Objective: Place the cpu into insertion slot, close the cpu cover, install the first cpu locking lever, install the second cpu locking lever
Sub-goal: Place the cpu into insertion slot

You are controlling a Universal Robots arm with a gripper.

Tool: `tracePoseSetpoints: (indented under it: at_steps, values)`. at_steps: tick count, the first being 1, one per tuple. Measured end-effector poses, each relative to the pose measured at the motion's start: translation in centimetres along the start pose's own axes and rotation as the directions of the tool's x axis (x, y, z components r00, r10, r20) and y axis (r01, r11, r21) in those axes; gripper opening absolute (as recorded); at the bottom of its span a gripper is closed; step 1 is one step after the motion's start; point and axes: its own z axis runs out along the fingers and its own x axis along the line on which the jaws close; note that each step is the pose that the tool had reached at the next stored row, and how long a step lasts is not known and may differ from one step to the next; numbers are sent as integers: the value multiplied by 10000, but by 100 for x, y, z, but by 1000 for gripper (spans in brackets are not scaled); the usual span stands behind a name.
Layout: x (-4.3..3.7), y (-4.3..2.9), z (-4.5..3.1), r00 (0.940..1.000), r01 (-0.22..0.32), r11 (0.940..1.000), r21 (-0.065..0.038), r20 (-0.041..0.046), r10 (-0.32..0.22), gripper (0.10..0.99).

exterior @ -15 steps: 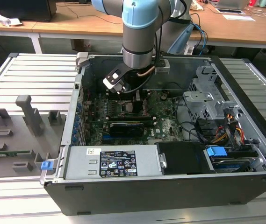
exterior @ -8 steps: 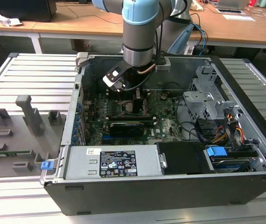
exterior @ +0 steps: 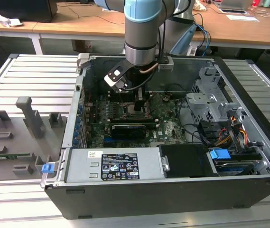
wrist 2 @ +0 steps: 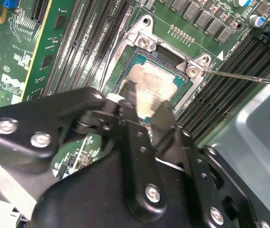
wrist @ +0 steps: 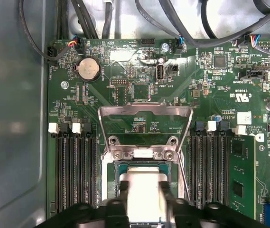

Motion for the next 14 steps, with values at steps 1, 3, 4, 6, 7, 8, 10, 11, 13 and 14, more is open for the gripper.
tracePoseSetpoints:
  at_steps: [1,3,4,6,7,8,10,11,13,14]
  values:
    - [0,0,-5,10000,0,10000,1,0,0,341]
    - [0,1,-16,10000,0,10000,1,1,0,220]
    - [0,1,-21,10000,0,10000,0,1,0,161]
    - [1,1,-31,10000,0,10000,0,0,0,161]
    - [1,2,-39,10000,0,10000,0,0,0,106]
    - [1,2,-43,10000,0,10000,0,-1,0,106]
    - [1,2,-50,10000,0,10000,0,0,0,106]
    - [1,2,-52,10000,0,10000,0,-1,0,106]
    - [1,3,-59,10000,0,10000,1,0,0,106]
    - [2,3,-61,10000,0,10000,1,0,0,106]
